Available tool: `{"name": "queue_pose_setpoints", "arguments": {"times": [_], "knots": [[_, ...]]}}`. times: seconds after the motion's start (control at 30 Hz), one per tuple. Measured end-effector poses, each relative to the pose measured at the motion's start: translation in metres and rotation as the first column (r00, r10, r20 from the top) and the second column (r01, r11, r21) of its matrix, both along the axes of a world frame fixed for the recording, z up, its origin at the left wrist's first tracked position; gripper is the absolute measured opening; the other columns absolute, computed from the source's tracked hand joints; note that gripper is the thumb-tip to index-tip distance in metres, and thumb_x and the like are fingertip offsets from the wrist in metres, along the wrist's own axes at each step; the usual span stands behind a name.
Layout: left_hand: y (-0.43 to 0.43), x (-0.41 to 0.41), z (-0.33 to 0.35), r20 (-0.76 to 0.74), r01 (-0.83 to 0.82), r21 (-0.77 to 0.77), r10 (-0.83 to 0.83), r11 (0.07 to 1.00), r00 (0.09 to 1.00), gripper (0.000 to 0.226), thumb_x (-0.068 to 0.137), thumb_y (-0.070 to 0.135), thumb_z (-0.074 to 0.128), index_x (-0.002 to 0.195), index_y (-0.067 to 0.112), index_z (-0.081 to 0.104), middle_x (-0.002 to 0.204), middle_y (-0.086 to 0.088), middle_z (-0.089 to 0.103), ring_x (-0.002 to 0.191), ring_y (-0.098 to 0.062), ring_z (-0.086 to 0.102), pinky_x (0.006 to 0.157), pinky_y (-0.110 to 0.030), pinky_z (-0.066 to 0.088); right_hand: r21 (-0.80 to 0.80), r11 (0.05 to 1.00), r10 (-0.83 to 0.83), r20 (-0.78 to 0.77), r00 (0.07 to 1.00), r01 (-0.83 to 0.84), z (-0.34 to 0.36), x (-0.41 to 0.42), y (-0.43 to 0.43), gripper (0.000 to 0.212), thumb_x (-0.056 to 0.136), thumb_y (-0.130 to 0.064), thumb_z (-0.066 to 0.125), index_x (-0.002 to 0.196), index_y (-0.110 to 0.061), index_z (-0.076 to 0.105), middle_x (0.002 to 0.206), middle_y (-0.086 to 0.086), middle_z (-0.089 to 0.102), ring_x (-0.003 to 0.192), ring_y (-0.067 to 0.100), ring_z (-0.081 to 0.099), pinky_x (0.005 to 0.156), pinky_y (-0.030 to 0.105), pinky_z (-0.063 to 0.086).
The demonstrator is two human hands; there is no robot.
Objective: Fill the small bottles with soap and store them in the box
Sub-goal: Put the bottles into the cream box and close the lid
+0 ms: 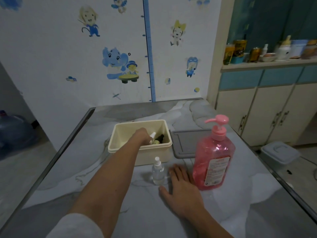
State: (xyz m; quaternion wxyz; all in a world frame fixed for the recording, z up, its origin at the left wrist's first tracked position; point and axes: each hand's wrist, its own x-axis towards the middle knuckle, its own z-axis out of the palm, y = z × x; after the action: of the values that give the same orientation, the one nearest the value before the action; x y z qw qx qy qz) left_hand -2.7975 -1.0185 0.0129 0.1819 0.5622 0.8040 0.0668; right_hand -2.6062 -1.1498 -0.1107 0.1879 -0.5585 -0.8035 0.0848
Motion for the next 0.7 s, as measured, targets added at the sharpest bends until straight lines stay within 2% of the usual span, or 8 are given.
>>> {"name": "queue_pose_setpoints", "arguments": {"times": [0.07,0.17,0.3,0.4,0.5,0.57,0.63,0.7], "knots": [[0.002,-0.001,-0.001,-0.009,0.022,-0.027,-0.022,0.999,1.0,0.029,0.088,0.028,0.064,0.101,0.004,0.056,0.113,-0.015,0.062,0.1,-0.03,0.061,0.073,-0.031,0.043,-0.007,1.0,0.001,0.003,1.0,-0.001,-0.001,0.0,0.001,0.087,0.081,-0.076,0.019,0.151,-0.024,0.021,0.16,-0.001,0.015,0.148,0.019,0.008,0.116,0.037,0.017],[0.001,-0.001,-0.002,-0.032,0.046,-0.052,-0.048,0.998,0.998,0.032,0.089,0.024,0.062,0.109,-0.001,0.058,0.115,-0.016,0.062,0.104,-0.029,0.059,0.074,-0.031,0.04,-0.003,1.0,-0.004,0.0,1.0,0.004,-0.003,-0.001,0.002,0.088,0.081,-0.077,0.018,0.151,-0.024,0.021,0.16,-0.001,0.015,0.148,0.019,0.009,0.117,0.038,0.014],[-0.002,-0.002,-0.001,-0.044,0.054,-0.057,-0.057,0.997,0.997,0.035,0.087,0.025,0.063,0.109,-0.001,0.058,0.108,-0.014,0.061,0.091,-0.026,0.056,0.073,-0.03,0.041,0.005,1.0,0.001,0.007,1.0,-0.001,-0.003,-0.001,0.002,0.086,0.082,-0.076,0.018,0.151,-0.025,0.021,0.16,-0.002,0.016,0.148,0.017,0.009,0.115,0.035,0.01],[-0.003,-0.001,0.001,-0.049,0.054,-0.053,-0.057,0.997,0.997,0.037,0.086,0.025,0.065,0.112,0.0,0.058,0.107,-0.013,0.059,0.1,-0.028,0.059,0.074,-0.031,0.042,0.006,1.0,0.0,0.002,1.0,0.0,-0.002,-0.001,0.001,0.086,0.082,-0.077,0.018,0.151,-0.026,0.02,0.16,-0.002,0.015,0.148,0.017,0.008,0.114,0.034,0.007],[-0.003,0.001,0.005,0.007,0.036,-0.053,-0.035,0.998,0.999,0.037,0.084,0.021,0.068,0.113,-0.001,0.058,0.102,-0.012,0.058,0.099,-0.027,0.06,0.08,-0.034,0.048,0.006,1.0,-0.003,-0.006,1.0,0.003,0.0,0.0,0.0,0.086,0.082,-0.077,0.019,0.151,-0.026,0.021,0.16,-0.002,0.016,0.148,0.017,0.009,0.113,0.034,0.012],[-0.001,0.001,0.01,0.044,0.027,-0.001,-0.027,1.0,0.999,0.035,0.086,0.02,0.066,0.113,-0.001,0.061,0.108,-0.014,0.061,0.099,-0.026,0.06,0.082,-0.034,0.048,0.009,1.0,0.002,-0.006,1.0,-0.002,0.001,0.0,0.0,0.085,0.082,-0.076,0.02,0.151,-0.026,0.022,0.16,-0.003,0.016,0.148,0.017,0.01,0.112,0.032,0.011],[-0.003,0.002,0.017,0.081,0.016,0.121,-0.026,0.993,0.996,0.035,0.09,0.02,0.059,0.119,0.001,0.06,0.114,-0.013,0.061,0.099,-0.024,0.058,0.082,-0.032,0.044,0.004,1.0,0.009,-0.003,1.0,-0.009,0.002,0.001,0.0,0.085,0.082,-0.076,0.02,0.151,-0.026,0.02,0.16,-0.003,0.015,0.148,0.016,0.008,0.111,0.03,0.007],[-0.009,0.002,0.024,0.23,-0.018,0.282,-0.05,0.959,0.972,0.038,0.091,0.02,0.057,0.126,0.005,0.057,0.118,-0.011,0.061,0.103,-0.022,0.058,0.086,-0.029,0.044,-0.006,1.0,0.016,0.01,1.0,-0.016,0.003,0.001,0.0,0.086,0.082,-0.076,0.019,0.152,-0.026,0.018,0.161,-0.003,0.013,0.148,0.015,0.006,0.111,0.03,0.005]]}}
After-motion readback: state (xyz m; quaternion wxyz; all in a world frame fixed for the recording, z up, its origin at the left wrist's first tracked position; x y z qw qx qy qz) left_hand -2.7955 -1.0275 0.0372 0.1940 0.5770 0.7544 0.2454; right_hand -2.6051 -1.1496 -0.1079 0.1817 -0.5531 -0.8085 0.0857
